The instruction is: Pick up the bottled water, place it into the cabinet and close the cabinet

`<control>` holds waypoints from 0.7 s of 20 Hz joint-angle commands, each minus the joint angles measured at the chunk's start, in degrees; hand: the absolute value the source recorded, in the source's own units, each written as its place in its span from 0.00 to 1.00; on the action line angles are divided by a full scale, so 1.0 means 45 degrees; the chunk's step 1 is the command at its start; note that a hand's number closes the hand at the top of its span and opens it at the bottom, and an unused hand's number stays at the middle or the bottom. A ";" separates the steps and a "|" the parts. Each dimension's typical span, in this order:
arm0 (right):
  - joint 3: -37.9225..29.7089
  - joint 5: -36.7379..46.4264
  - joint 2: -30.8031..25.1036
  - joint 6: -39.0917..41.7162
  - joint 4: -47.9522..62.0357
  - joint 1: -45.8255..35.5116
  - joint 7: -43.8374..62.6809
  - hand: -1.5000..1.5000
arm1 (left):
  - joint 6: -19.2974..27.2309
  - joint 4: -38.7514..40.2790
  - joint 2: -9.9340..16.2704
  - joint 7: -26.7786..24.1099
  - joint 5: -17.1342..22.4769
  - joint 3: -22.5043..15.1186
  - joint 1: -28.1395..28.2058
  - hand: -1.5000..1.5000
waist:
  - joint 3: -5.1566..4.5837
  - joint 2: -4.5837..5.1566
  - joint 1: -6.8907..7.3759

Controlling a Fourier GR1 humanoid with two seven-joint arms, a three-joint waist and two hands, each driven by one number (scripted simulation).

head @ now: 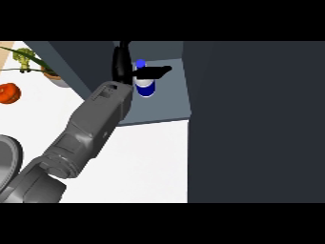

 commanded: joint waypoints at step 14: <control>0.0422 -0.0775 0.0252 -0.0274 -0.1246 0.0234 0.1214 0.00 | -0.3075 -0.1496 -0.0558 -0.1511 0.0692 0.0986 -0.0051 0.00 | 0.0018 -0.0340 0.0847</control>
